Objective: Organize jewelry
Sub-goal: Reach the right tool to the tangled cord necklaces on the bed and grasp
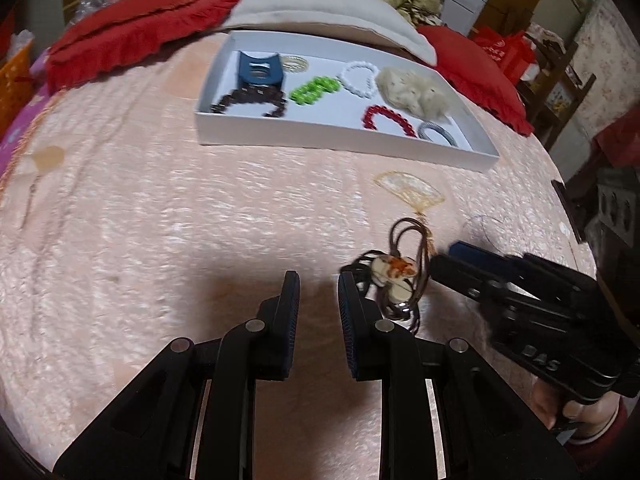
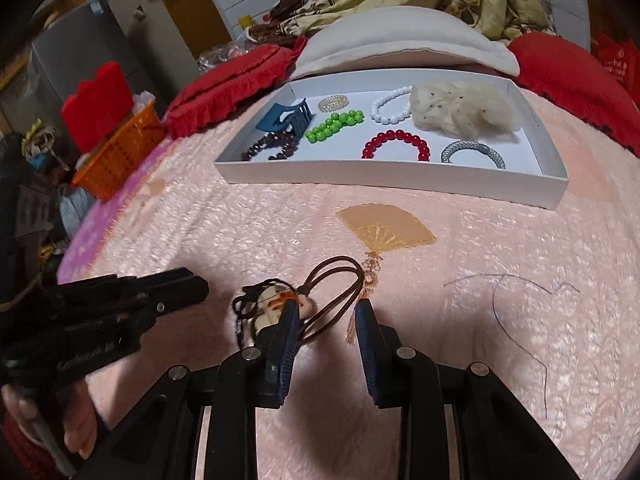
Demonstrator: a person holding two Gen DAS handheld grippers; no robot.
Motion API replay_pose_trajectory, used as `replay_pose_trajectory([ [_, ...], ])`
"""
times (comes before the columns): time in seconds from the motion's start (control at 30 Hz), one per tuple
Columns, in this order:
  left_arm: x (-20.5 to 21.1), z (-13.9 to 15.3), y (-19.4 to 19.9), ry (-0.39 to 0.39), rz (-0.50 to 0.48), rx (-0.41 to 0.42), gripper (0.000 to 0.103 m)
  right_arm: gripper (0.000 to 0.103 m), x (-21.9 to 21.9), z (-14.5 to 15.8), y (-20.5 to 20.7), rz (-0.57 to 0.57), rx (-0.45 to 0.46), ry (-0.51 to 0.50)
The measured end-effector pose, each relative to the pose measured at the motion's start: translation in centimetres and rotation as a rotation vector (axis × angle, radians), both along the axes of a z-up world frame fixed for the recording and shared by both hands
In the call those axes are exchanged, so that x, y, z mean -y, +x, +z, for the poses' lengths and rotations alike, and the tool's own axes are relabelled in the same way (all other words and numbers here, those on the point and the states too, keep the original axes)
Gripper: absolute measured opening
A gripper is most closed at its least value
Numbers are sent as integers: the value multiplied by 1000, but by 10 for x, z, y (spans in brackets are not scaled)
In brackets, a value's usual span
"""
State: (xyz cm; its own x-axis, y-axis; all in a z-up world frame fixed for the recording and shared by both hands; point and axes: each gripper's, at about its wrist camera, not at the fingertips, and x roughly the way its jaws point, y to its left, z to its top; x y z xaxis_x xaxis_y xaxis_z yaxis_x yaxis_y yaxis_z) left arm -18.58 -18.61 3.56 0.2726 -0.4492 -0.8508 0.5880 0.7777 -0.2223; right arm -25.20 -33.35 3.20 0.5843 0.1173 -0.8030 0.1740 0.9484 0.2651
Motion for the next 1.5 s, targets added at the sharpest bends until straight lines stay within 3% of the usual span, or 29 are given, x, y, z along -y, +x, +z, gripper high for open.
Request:
replay_pose_trajectory([
  [0.07, 5, -4, 0, 6, -6, 0, 19, 28, 0, -5, 5, -3, -12, -24],
  [0.23, 7, -9, 2, 4, -2, -7, 19, 3, 0, -10, 10, -14, -41, -119],
  [0.4, 14, -13, -2, 17, -31, 0, 19, 3, 36, -9, -8, -147, -69, -153],
  [0.57, 25, -15, -7, 20, -56, 4, 19, 3, 74, -7, -31, -247, -76, -108],
  [0.73, 37, -17, -9, 24, -72, 4, 19, 3, 81, -3, -41, -223, -7, 38],
  [0.9, 45, -18, -9, 0, -82, -13, 19, 3, 72, -4, -36, -205, 2, 89],
  [0.93, 47, -18, -10, 12, -82, 5, 16, 3, 70, -5, -36, -206, 1, 92],
  [0.97, 50, -18, -12, 41, -78, 31, 4, 3, 68, -5, -35, -206, 0, 96],
  [1.03, 49, -17, -13, 87, -59, 78, 3, 3, 64, -6, -35, -199, -3, 100],
  [1.2, 2, -5, 6, 72, 66, 78, 3, 3, 54, -5, -38, -146, 15, 124],
  [1.3, -25, 3, 13, 42, 109, 57, 3, 5, 34, 0, -33, -58, 50, 120],
  [1.37, -39, 7, 15, 12, 137, 47, 3, 18, 16, 3, -27, 7, 62, 101],
  [1.4, -45, 9, 15, -5, 147, 40, 3, 32, 9, 4, -26, 34, 67, 94],
  [1.5, -50, 10, 13, -28, 153, 31, 3, 35, -16, 4, -21, 106, 61, 20],
])
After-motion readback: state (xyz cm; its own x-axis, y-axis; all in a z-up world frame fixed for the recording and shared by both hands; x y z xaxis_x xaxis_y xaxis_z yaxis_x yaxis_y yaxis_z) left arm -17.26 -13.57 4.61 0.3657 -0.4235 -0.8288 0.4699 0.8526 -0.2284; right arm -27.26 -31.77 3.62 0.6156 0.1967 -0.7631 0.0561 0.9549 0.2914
